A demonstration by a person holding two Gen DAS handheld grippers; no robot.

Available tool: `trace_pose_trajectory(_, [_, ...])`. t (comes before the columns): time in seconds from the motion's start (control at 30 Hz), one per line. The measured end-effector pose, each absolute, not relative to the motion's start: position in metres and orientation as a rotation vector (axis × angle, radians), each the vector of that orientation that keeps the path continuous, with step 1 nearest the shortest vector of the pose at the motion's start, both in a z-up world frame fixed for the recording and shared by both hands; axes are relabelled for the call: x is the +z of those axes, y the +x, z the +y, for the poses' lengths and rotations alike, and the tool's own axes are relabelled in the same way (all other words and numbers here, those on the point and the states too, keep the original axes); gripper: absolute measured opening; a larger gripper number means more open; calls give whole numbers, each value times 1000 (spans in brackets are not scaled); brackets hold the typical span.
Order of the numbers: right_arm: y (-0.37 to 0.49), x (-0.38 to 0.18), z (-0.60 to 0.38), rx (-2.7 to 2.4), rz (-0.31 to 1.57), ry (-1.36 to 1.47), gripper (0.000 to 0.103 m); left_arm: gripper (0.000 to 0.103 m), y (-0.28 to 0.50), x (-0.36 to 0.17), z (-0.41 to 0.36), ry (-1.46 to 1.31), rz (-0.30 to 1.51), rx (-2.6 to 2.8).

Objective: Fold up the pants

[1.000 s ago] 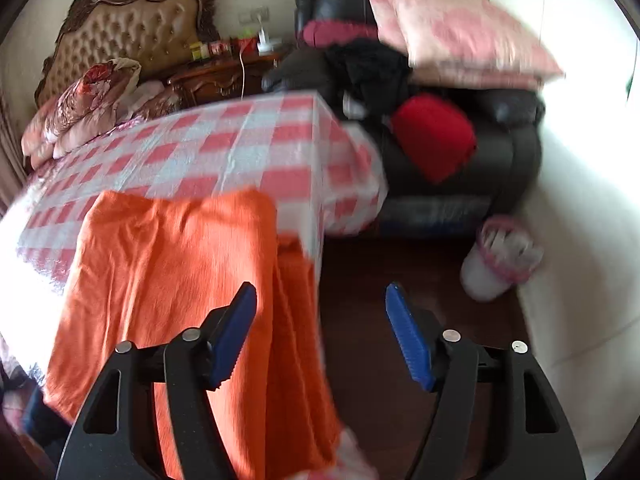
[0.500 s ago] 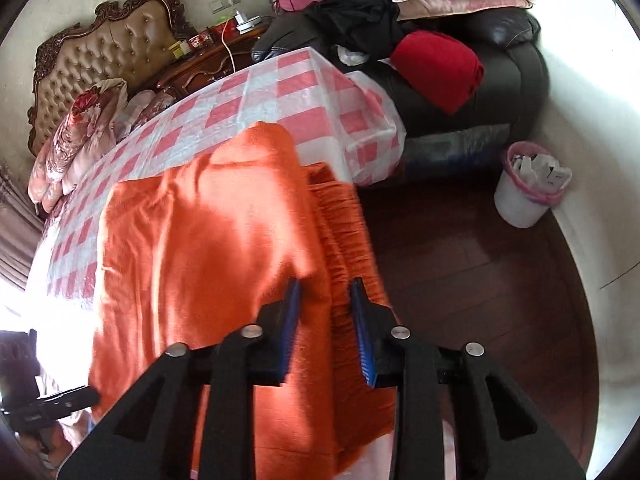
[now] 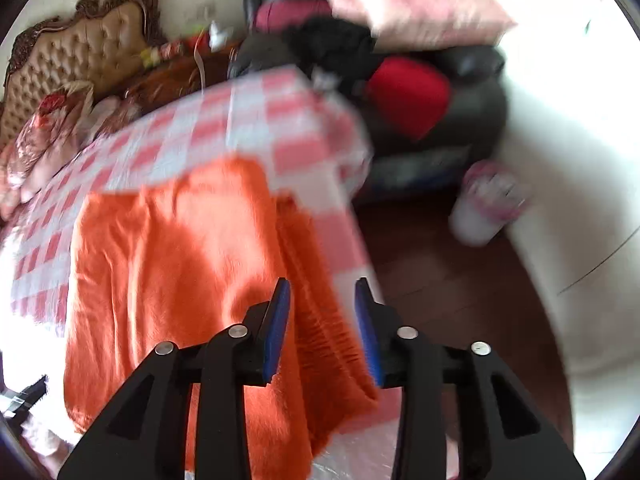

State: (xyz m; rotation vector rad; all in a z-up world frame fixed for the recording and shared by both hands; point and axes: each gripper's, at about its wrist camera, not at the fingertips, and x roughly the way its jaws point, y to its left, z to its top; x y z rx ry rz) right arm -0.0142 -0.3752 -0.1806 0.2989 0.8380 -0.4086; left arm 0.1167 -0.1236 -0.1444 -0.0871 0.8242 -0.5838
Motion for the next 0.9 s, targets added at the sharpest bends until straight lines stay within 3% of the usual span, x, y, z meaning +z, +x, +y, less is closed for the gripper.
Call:
trace_pose_trajectory(0.13, [-4, -159, -335, -308, 741, 223, 67, 45, 132, -113, -195, 133, 617, -730])
trace_pose_trajectory(0.2, [7, -166, -318, -335, 749, 184, 68, 45, 158, -118, -234, 217, 594, -757])
trace_pose_trajectory(0.23, [10, -173, -316, -346, 754, 200, 68, 37, 174, -124, -253, 242, 625, -765])
trace_pose_trajectory(0.27, [13, -181, -316, -349, 758, 222, 68, 20, 192, -133, -270, 244, 683, -782])
trace_pose_trajectory(0.3, [15, -193, -317, -361, 777, 235, 68, 17, 207, -143, -283, 235, 727, -801])
trace_pose_trajectory(0.43, [19, -227, -323, -405, 835, 216, 76, 17, 243, -185, -318, 319, 874, -776])
trace_pose_trajectory(0.63, [14, -232, -323, -392, 849, 214, 77, 24, 230, -156, -344, 372, 749, -858])
trace_pose_trajectory(0.77, [13, -232, -325, -381, 849, 223, 78, 22, 257, -178, -375, 343, 980, -1031])
trace_pose_trajectory(0.9, [15, -232, -324, -375, 856, 210, 79, 22, 272, -166, -366, 312, 919, -916])
